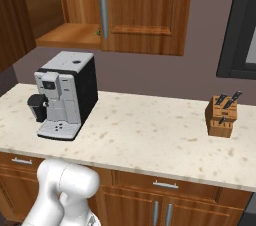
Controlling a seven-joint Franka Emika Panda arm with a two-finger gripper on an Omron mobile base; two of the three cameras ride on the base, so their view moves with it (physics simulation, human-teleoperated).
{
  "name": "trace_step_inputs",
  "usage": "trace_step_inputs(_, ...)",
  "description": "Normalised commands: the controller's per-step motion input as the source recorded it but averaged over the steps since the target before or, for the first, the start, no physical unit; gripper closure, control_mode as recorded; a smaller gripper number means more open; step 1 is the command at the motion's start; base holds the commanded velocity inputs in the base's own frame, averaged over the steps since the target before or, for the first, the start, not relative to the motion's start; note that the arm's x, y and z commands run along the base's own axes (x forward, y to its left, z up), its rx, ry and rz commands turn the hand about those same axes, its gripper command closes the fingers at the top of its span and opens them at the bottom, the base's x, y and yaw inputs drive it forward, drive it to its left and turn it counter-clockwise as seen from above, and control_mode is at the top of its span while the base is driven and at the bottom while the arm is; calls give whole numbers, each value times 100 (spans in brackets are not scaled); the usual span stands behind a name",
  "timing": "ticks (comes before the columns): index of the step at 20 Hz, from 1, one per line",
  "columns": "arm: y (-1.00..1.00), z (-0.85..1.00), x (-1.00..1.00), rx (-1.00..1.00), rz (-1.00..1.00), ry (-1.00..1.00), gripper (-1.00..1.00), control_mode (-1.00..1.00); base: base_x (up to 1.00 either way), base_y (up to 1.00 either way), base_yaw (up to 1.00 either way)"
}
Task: Pick the eggplant from the counter and place it in the cabinet. Then close the cabinet.
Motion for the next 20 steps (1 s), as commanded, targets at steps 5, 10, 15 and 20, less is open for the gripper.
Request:
trace_step_inputs(5,73,0,-57,-18,0,-6,-100,-100,0,0,0)
trace_step_inputs(10,68,0,-16,-16,-1,-1,-100,-100,0,0,0)
trace_step_inputs(15,54,-2,49,-13,-11,0,-100,-100,0,0,0)
trace_step_inputs(20,62,-11,74,-15,-12,0,-100,-100,0,0,0)
